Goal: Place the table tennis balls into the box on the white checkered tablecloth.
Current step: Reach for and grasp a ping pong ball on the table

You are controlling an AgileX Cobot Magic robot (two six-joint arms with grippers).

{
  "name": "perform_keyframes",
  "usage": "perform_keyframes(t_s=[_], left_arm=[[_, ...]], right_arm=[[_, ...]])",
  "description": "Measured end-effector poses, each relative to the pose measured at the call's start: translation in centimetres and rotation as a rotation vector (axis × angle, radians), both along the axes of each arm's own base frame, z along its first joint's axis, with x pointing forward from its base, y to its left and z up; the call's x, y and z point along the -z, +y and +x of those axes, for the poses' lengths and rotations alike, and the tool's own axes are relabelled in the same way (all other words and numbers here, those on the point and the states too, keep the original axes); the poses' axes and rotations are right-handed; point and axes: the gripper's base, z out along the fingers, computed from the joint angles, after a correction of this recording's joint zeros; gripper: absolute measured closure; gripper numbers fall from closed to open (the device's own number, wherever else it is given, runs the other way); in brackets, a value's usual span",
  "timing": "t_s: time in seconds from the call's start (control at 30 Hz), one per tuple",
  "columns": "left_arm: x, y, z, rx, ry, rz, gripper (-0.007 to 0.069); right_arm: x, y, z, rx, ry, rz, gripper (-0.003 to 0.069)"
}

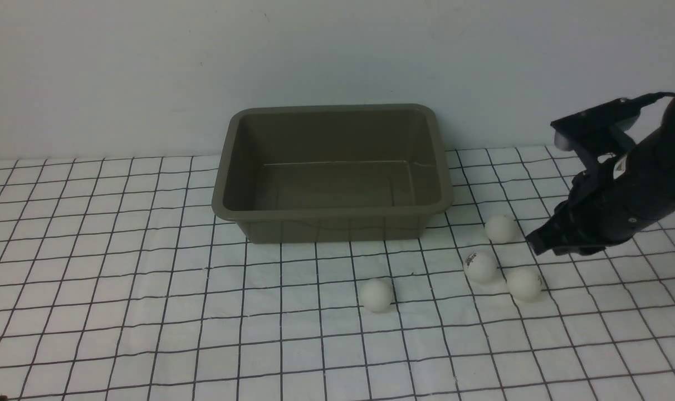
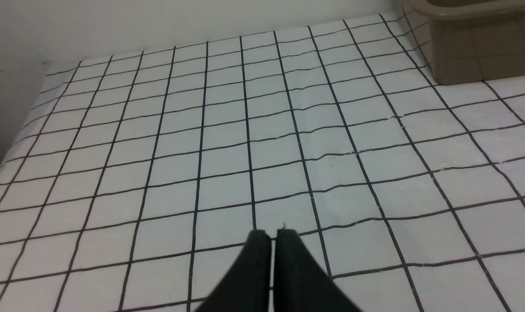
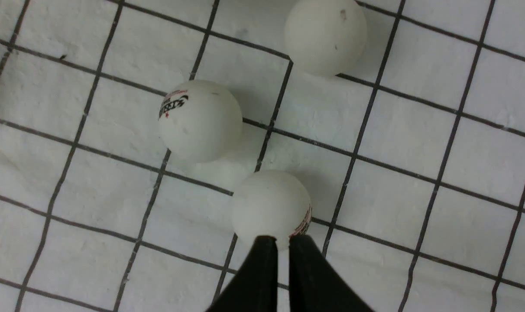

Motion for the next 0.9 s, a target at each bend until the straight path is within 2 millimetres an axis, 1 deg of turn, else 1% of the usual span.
perform_keyframes(t_s=[0.1, 0.23, 0.4, 0.5, 0.6, 0.8, 0.9], left_arm=[[0.0, 0.0, 0.0, 0.0, 0.0, 0.0, 0.0629], [0.0, 0.0, 0.0, 0.0, 0.0, 0.0, 0.0629], [0.0, 0.0, 0.0, 0.0, 0.0, 0.0, 0.0629], [0.0, 0.0, 0.0, 0.0, 0.0, 0.0, 0.0629], [0.0, 0.0, 0.0, 0.0, 0.0, 0.0, 0.0629], [0.0, 0.0, 0.0, 0.0, 0.0, 0.0, 0.0629], [0.0, 0.0, 0.0, 0.0, 0.0, 0.0, 0.0629]], right_arm=[[0.4, 0.0, 0.2, -0.003, 0.003, -0.002, 0.0615], [1.2, 0.2, 0.5, -0.005, 0.018, -0.005, 0.055], [1.8, 0.2, 0.8, -0.005, 0.024, -0.006, 0.0475], [1.9, 0.3, 0.9, -0.005, 0.017, -0.005, 0.0419], [1.8, 0.3, 1.1, -0.005, 0.001, -0.001, 0.0347], [1.8, 0.3, 1.1, -0.005, -0.008, 0.002, 0.0263], [1.8, 0.3, 1.1, -0.005, -0.009, 0.002, 0.0237]])
